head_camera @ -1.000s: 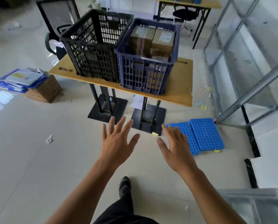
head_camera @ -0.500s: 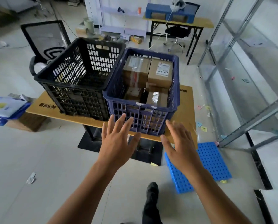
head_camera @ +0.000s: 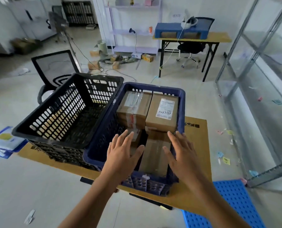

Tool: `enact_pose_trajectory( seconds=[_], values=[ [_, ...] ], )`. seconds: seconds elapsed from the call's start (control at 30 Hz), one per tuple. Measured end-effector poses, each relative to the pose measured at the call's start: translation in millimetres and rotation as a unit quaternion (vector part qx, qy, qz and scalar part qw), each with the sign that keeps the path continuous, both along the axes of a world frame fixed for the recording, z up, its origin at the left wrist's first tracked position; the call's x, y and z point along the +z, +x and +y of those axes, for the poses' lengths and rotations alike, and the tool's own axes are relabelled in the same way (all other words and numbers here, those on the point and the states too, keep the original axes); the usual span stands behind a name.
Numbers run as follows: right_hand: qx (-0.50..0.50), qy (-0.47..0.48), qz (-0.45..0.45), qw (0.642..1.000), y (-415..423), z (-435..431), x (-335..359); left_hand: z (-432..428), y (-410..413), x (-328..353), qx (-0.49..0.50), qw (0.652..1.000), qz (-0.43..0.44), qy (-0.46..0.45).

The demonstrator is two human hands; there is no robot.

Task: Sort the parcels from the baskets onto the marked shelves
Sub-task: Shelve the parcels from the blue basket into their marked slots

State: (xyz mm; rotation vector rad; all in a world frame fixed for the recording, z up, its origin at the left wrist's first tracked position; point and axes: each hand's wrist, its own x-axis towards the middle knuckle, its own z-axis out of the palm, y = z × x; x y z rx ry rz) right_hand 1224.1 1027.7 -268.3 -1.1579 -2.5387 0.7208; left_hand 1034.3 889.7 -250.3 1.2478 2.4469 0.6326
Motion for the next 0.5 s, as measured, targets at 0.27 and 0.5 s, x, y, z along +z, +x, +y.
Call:
enact_pose_trajectory(
  seconds=[0.27,0.5],
  values=[
    [-0.046,0.010,-0.075,0.996,-43,61,-22,111,-38,-36,0.019,0.990,-0.132,-0.051],
    [-0.101,0.010,-0.075,0.992,-58,57,-19,168,-53,-63,0.137,0.899,-0.415,-0.025]
  ],
)
